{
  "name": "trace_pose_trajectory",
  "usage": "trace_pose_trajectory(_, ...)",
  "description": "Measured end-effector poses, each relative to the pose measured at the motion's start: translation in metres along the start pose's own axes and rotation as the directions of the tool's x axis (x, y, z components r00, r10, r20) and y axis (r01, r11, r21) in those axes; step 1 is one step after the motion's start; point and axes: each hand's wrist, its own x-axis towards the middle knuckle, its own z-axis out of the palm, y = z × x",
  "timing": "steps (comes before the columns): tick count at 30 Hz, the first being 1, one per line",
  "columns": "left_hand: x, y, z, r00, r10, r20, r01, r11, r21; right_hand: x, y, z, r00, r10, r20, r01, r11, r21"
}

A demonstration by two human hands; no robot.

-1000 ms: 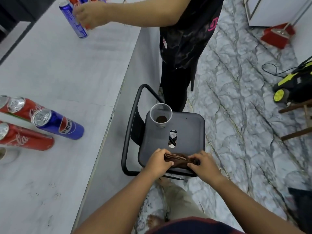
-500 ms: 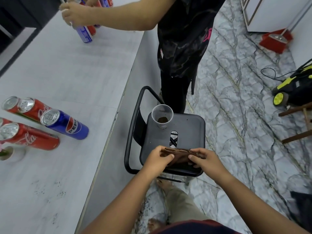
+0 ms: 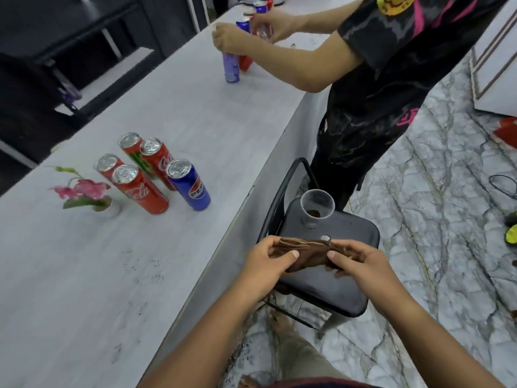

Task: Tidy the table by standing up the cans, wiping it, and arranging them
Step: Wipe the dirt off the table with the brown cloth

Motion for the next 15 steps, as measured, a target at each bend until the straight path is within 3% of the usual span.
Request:
trace_pose_trajectory(7, -0.050, 0.002, -0.071, 0.980, -0.037, -0.193, 0.006, 0.987, -0.158, 0.012, -0.039, 0.074, 0.965, -0.068, 0.253, 0.088, 0.994, -0.067)
trace_pose_trajectory(15, -0.128, -0.033, -0.156, 0.874, -0.116, -0.472, -0.036, 0.953, -0.301, 0.017, -0.058, 0.196, 0.836, -0.032, 0.548, 0.139, 0.978, -0.154)
